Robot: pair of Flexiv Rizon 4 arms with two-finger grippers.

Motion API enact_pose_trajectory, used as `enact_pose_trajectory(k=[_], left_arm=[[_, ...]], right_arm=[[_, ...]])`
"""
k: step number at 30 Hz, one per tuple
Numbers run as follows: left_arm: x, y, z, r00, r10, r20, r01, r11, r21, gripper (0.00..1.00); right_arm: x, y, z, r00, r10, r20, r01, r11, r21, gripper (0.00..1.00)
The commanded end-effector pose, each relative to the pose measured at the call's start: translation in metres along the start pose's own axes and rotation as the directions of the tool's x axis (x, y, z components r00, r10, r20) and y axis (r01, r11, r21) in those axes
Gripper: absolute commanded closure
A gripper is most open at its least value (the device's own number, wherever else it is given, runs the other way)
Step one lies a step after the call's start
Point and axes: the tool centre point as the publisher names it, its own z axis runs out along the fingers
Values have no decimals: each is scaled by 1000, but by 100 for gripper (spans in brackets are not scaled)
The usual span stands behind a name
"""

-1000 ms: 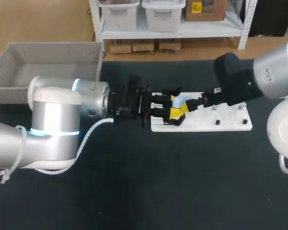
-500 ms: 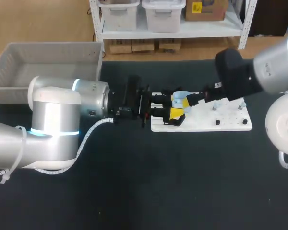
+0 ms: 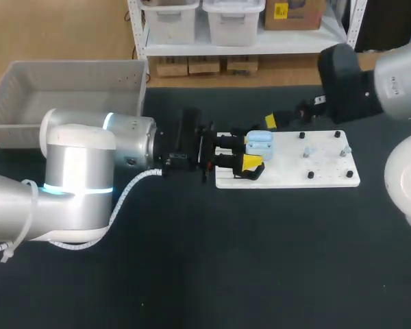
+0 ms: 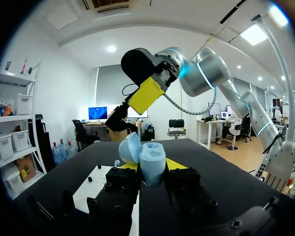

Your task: Pick up each earbud case from the left stands, insert the matching earbuds, close the lid, and place the case in the box.

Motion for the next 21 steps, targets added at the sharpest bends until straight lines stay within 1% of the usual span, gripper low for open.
enact_pose_trajectory(k=[1, 5, 11, 16, 21], left_arm=[[-2, -4, 0, 1000, 23, -3, -23, 1000, -5, 100], [-4, -7, 0, 998, 58, -18, -58, 998, 2, 100], [-4, -9, -1, 997, 79, -13, -79, 997, 3, 100], [-2, -8, -2, 997, 78, 0, -78, 997, -9, 100], [-2, -8, -3, 997, 76, 5, -76, 997, -12, 100]], right_arm=[[-3, -3, -13, 1000, -13, 1, 13, 994, 105, 0], [-11, -22, -16, 1000, -28, -9, 29, 986, 163, 0], [-14, -56, -18, 997, -28, -65, 43, 969, 242, 0], [-6, -78, -17, 992, -27, -122, 63, 950, 306, 0], [8, -108, -16, 982, -3, -189, 75, 922, 380, 0]])
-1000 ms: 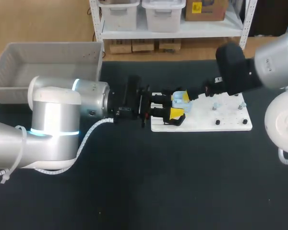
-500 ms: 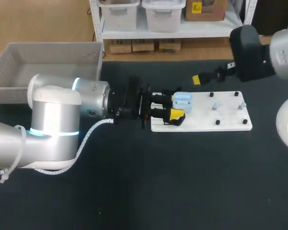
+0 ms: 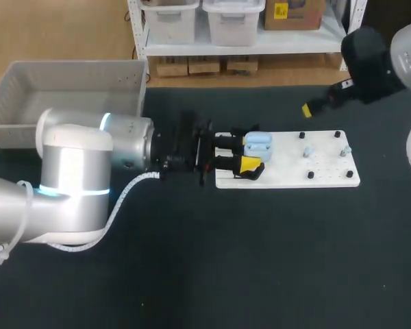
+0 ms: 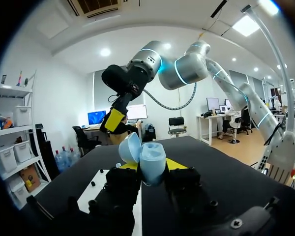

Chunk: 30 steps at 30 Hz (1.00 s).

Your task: Pick up each earbud case from the left stands, insert the matching earbuds, close the lid, and place the case in the box.

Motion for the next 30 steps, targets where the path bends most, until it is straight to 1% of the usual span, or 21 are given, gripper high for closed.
enact_pose_trajectory(k=[1, 4, 8, 12, 16, 18, 23, 30], left_arm=[[1, -3, 1, 1000, 3, 3, -3, 1000, -10, 100], [1, -3, 1, 1000, 3, 3, -3, 1000, -10, 100], [1, -3, 1, 1000, 3, 3, -3, 1000, -10, 100], [1, -3, 1, 1000, 3, 3, -3, 1000, -10, 100], [1, -3, 1, 1000, 3, 3, -3, 1000, -10, 100], [1, -3, 1, 1000, 3, 3, -3, 1000, -10, 100], [1, -3, 1, 1000, 3, 3, -3, 1000, -10, 100], [1, -3, 1, 1000, 3, 3, -3, 1000, -10, 100]], right_arm=[[4, -15, 5, 999, 9, -39, -1, 981, 195, 0], [15, -27, 10, 995, 7, -101, 16, 974, 228, 0], [26, -38, 15, 986, 5, -167, 39, 965, 261, 0], [36, -49, 21, 973, 7, -229, 58, 960, 273, 0], [48, -58, 26, 949, -12, -315, 106, 953, 282, 0], [54, -63, 29, 939, -19, -344, 124, 950, 286, 0], [65, -71, 35, 914, -35, -404, 160, 946, 281, 0], [73, -72, 41, 896, -44, -441, 178, 947, 267, 0]])
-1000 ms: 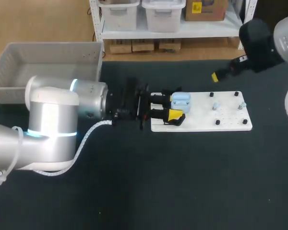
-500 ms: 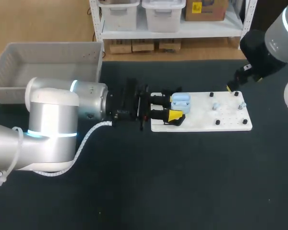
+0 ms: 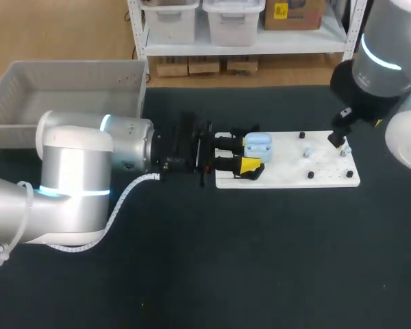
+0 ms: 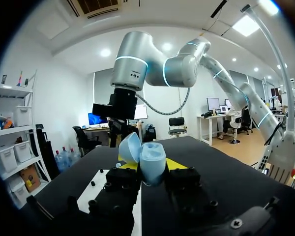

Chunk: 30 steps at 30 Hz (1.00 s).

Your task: Pick up each earbud case from the left stands, insert the matching earbuds, close the lid, and place the case in the box.

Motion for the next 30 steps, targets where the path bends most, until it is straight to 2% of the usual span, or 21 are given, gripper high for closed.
enact_pose_trajectory(k=[1, 30], left_arm=[[1, -2, 0, 1000, 3, 2, -3, 1000, -7, 100], [1, -2, 0, 1000, 3, 2, -3, 1000, -7, 100]], right_arm=[[-2, 3, 5, 1000, -7, -15, 7, 1000, -5, 0], [1, 1, 13, 999, 2, -40, -2, 1000, -14, 0]])
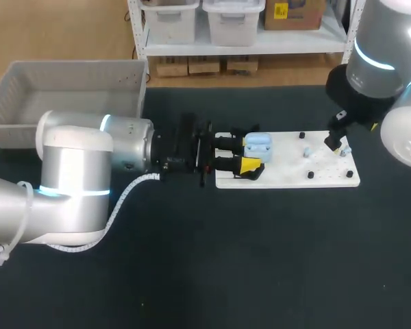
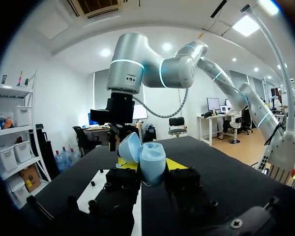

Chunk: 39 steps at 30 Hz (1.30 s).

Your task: Pick up each earbud case from the left stands, insert the matching earbuds, close the lid, and place the case in the box.

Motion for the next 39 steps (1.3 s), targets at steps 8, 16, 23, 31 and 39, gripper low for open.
enact_pose_trajectory(k=[8, 16, 23, 31, 39], left_arm=[[1, -2, 0, 1000, 3, 2, -3, 1000, -7, 100], [1, -2, 0, 1000, 3, 2, -3, 1000, -7, 100], [1, -2, 0, 1000, 3, 2, -3, 1000, -7, 100], [1, -2, 0, 1000, 3, 2, -3, 1000, -7, 100], [1, -2, 0, 1000, 3, 2, -3, 1000, -7, 100]], right_arm=[[7, 4, 7, 999, -23, -37, 23, 1000, -19, 0], [3, 5, 20, 996, -45, -77, 41, 997, -61, 10], [-1, 5, 28, 995, -40, -90, 34, 998, -61, 50], [0, 3, 31, 995, -33, -89, 28, 998, -61, 59], [4, 1, 32, 996, -20, -88, 15, 998, -57, 60]])
